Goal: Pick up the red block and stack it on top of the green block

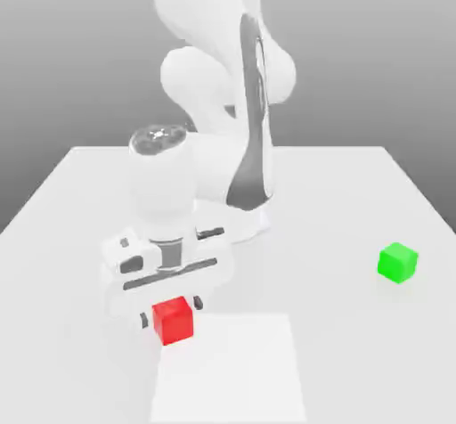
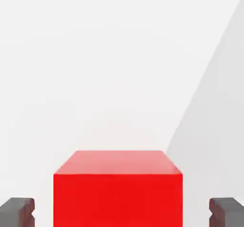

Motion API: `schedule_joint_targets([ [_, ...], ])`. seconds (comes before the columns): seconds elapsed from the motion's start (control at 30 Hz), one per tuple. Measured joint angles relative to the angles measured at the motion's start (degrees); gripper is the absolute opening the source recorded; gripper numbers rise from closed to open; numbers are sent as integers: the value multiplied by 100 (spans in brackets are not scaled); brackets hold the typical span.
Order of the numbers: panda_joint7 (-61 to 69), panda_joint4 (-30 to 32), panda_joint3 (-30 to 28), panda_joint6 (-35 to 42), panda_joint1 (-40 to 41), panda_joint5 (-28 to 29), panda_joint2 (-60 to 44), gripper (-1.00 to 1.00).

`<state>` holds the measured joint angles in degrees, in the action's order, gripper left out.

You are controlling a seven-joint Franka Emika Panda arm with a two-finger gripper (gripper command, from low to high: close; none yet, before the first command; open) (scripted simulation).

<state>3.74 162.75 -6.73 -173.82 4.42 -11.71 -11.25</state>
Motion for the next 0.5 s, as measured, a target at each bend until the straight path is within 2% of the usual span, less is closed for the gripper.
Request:
schedule_joint_targets([
  [0.17,-6,-1,40,-6,45,11,-14,-100],
  [0.37,-818,172,-346,907,-32,1137,1095,-100],
  [0.4,-906,203,-341,1080,6,1259,1299,-100],
  [0.5,-548,206,-44,1333,-533,1255,1563,-100],
])
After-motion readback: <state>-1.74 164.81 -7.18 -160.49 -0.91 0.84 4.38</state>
